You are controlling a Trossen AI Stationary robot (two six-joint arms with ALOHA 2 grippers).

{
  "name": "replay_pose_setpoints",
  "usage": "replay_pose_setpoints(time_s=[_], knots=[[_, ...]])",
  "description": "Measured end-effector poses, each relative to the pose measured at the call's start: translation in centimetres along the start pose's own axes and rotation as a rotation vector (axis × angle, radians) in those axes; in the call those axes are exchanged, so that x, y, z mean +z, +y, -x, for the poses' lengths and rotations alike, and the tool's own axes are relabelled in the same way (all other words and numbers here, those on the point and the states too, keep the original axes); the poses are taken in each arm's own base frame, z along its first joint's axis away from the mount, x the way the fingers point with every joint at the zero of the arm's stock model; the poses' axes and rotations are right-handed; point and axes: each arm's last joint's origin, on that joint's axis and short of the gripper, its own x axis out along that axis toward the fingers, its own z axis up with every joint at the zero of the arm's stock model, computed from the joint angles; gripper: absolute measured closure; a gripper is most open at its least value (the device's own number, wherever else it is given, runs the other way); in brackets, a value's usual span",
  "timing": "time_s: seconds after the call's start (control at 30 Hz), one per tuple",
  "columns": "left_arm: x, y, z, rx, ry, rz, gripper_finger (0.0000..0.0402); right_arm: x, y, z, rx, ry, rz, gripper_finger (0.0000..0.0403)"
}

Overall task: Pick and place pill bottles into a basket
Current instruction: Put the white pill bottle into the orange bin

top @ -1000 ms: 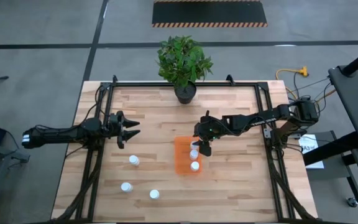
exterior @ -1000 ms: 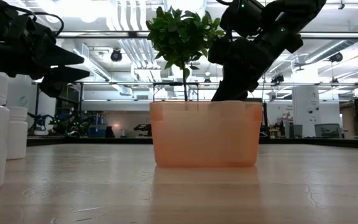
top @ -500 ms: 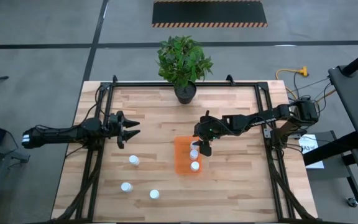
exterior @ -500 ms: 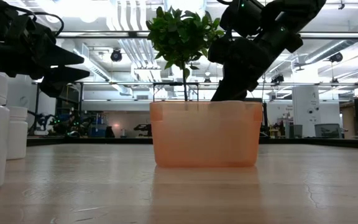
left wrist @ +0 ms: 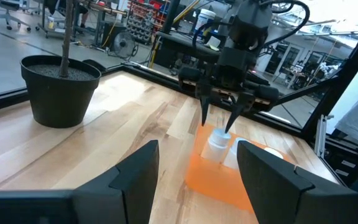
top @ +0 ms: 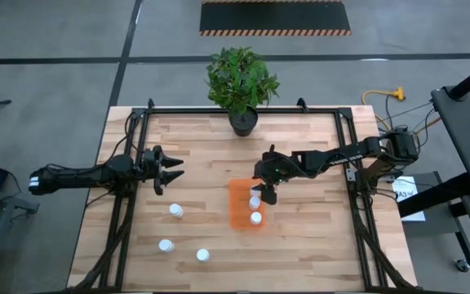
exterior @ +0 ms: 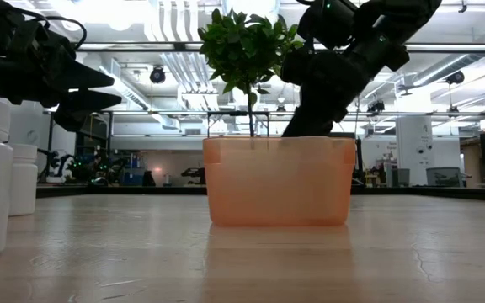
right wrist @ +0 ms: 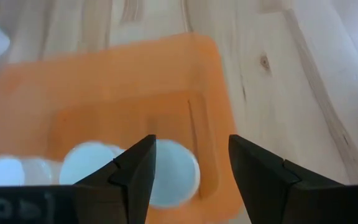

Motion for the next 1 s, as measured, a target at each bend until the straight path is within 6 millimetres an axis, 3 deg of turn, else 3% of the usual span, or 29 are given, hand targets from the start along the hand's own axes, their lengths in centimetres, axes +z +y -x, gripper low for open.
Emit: replay_pose_setpoints(time_s=[0.23, 0.5, 0.73, 1.0], knots=[[0.0, 0.0, 0.0, 0.0, 0.0, 0.0, 0.0201, 1.4, 0.5, 0.3, 0.092, -0.135, -0.037, 0.0211], [0.0, 0.0, 0.0, 0.0, 0.0, 0.0, 0.0201, 2.2, 0.9, 1.5, 0.181, -0.174, -0.027, 0.0211], [0.0, 0.0, 0.0, 0.0, 0.001, 0.0, 0.0201, 2.7, 1.1, 5.0, 0.131, -0.291, 0.01, 0.0211], [0.0, 0.0, 0.0, 0.0, 0.001, 0.0, 0.0201, 0.7, 0.9, 9.4, 0.078, -0.458, 0.037, 0.0211]])
